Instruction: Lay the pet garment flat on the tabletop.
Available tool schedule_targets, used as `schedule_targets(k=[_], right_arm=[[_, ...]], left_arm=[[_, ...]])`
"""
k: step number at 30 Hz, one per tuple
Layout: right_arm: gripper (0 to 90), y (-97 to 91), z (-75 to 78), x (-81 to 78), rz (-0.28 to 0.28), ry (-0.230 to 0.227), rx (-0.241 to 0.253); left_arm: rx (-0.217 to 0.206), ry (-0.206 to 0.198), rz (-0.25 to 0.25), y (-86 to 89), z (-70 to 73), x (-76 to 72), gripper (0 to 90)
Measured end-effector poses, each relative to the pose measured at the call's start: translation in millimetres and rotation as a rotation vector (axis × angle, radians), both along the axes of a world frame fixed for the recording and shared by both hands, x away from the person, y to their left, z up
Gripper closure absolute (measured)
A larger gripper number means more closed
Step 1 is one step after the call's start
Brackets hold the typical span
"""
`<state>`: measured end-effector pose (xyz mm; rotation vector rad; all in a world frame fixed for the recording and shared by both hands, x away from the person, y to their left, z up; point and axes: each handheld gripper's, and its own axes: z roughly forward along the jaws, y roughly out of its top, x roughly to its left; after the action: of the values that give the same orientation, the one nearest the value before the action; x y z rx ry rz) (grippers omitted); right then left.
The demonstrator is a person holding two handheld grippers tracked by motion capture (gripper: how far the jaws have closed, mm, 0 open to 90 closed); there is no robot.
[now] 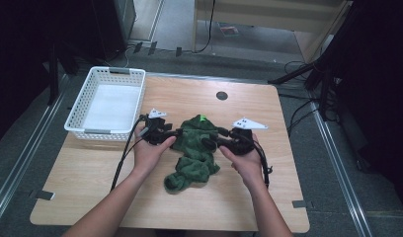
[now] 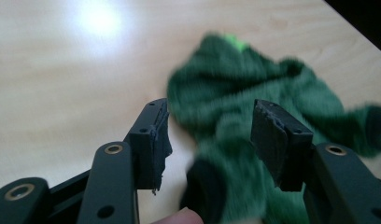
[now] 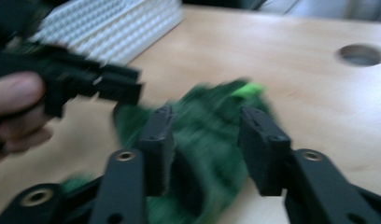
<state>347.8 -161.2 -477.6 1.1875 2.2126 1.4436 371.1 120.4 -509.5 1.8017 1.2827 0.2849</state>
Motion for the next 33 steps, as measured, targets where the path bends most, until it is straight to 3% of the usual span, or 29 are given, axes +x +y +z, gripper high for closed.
schedule_targets(k=[2,4,5,6,7,10,11,13,15,17,20,21,22,23,24,28,29,30,31,32,33], right_arm=[[50.6,3.8,-3.1,-4.7,0.019,0.008,-0.028],[50.4,12.4,-13.6,-6.7,0.009,0.028,-0.098],[55.6,15.6,-20.0,-4.8,-0.029,0.044,-0.132],[77.4,15.0,-30.4,-0.4,-0.101,0.080,-0.138],[77.4,15.0,-30.4,-0.4,-0.101,0.080,-0.138],[84.8,5.1,-35.5,2.1,-0.181,0.112,-0.082],[86.1,-1.8,-40.4,2.1,-0.236,0.118,-0.105],[86.1,-6.1,-44.3,2.4,-0.255,0.128,-0.113],[86.0,-16.9,-54.6,3.4,-0.299,0.151,-0.136],[86.0,-24.6,-60.8,3.3,-0.316,0.171,-0.104],[84.5,-27.7,-62.5,1.7,-0.314,0.164,-0.092],[82.3,-27.6,-60.3,1.2,-0.306,0.154,-0.075],[71.6,-28.3,-52.9,0.7,-0.279,0.141,-0.041],[71.6,-28.3,-52.9,0.7,-0.279,0.141,-0.041],[61.1,-29.8,-44.0,-1.9,-0.269,0.122,-0.022],[57.7,-31.4,-28.5,-12.5,-0.266,0.076,0.005],[56.6,-27.5,-18.3,-24.2,-0.226,0.038,0.026],[56.6,-27.5,-18.3,-24.2,-0.226,0.038,0.026],[56.0,-22.7,-13.7,-31.2,-0.185,0.017,0.027],[54.2,-7.2,-6.6,-45.8,-0.090,0.002,0.017],[54.2,-7.2,-6.6,-45.8,-0.090,0.002,0.017]], left_arm=[[-0.011,0.049,0.003,1.3,-6.7,-4.3,45.7],[-0.011,0.077,0.015,1.1,-12.8,-5.3,46.9],[-0.006,0.098,0.012,0.3,-15.2,-4.8,49.1],[0.001,0.111,0.005,-0.5,-17.4,-4.3,59.3],[0.007,0.124,-0.005,-1.0,-18.5,-4.5,59.3],[0.073,0.139,-0.023,-0.4,-19.8,-5.8,79.1],[0.094,0.138,-0.026,0.1,-21.3,-5.4,82.7],[0.123,0.141,-0.021,0.4,-25.6,-4.6,83.3],[0.111,0.146,-0.025,0.6,-28.3,-4.7,83.1],[0.104,0.135,-0.011,-1.3,-29.5,-5.0,82.9],[0.083,0.122,-0.002,-2.1,-28.1,-4.6,76.8],[0.072,0.111,-0.005,-0.9,-26.4,-4.8,70.3],[0.059,0.098,0.002,0.1,-24.1,-5.6,56.2],[0.047,0.081,0.008,1.8,-21.7,-6.9,56.2],[0.017,0.063,0.005,6.3,-14.5,-10.0,50.3],[-0.021,0.016,-0.006,11.2,-2.3,-19.9,47.7],[-0.029,0.003,-0.014,12.9,1.4,-25.4,47.0],[-0.037,-0.006,-0.025,14.8,4.4,-32.0,47.0],[-0.046,-0.015,-0.041,17.1,6.6,-40.0,46.8],[-0.051,-0.025,-0.048,19.2,7.4,-49.4,46.5],[-0.045,-0.032,-0.064,21.4,6.6,-59.2,46.5]])
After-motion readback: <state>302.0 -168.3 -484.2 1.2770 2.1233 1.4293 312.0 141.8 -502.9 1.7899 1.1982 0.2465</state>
